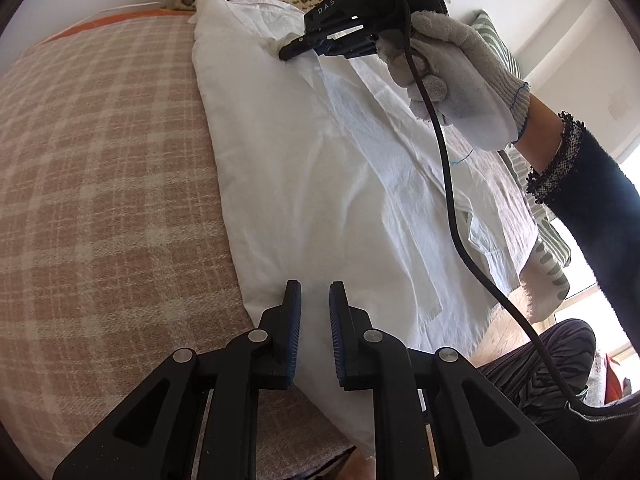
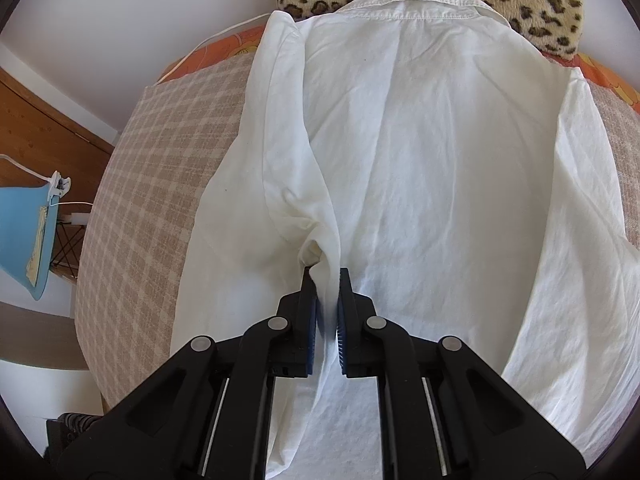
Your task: Fold small clothes
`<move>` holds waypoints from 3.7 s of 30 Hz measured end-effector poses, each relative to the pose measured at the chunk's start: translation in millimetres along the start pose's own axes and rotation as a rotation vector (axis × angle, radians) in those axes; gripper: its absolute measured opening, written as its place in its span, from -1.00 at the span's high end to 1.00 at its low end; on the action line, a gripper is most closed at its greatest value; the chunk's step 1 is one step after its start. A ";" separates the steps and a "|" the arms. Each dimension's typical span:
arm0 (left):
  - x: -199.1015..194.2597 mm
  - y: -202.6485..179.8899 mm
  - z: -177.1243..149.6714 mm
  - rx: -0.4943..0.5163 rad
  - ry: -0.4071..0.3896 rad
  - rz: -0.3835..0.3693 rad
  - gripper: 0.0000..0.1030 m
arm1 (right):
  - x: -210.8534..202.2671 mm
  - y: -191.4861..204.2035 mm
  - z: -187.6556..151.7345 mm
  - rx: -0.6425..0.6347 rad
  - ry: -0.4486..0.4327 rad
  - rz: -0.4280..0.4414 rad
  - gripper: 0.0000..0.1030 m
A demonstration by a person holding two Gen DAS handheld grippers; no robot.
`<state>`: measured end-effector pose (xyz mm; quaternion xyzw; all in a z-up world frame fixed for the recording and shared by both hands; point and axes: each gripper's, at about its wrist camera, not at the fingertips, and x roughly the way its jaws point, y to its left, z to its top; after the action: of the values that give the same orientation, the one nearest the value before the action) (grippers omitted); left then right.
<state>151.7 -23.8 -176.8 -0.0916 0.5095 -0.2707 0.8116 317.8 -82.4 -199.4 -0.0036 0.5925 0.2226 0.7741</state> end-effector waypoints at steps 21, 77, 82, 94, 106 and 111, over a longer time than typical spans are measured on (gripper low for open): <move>-50.7 -59.6 -28.8 0.130 -0.128 -0.014 0.71 | -182.2 -55.2 -96.9 0.083 -0.271 0.072 0.02; 103.4 -243.4 -6.1 0.207 -0.048 -0.013 -0.08 | -127.6 -204.2 -277.4 0.342 -0.074 0.338 0.41; 107.4 -255.8 -3.8 0.223 -0.047 -0.001 -0.23 | -117.7 -193.7 -272.2 0.343 -0.034 0.347 0.81; 117.4 -231.7 4.9 0.095 -0.111 -0.022 0.65 | -123.4 -163.5 -249.5 0.294 -0.013 0.387 0.83; 103.5 -207.5 11.5 -0.012 -0.139 -0.165 0.82 | -154.6 -241.0 -204.5 0.383 -0.211 0.280 -0.37; 90.9 -201.7 14.0 -0.037 -0.155 -0.199 0.82 | -121.6 -269.9 -155.3 0.479 -0.260 0.271 -0.37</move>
<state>124.6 -242.7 -155.4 -0.1775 0.4386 -0.3325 0.8158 245.6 -408.7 -203.6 0.2866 0.5191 0.1763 0.7857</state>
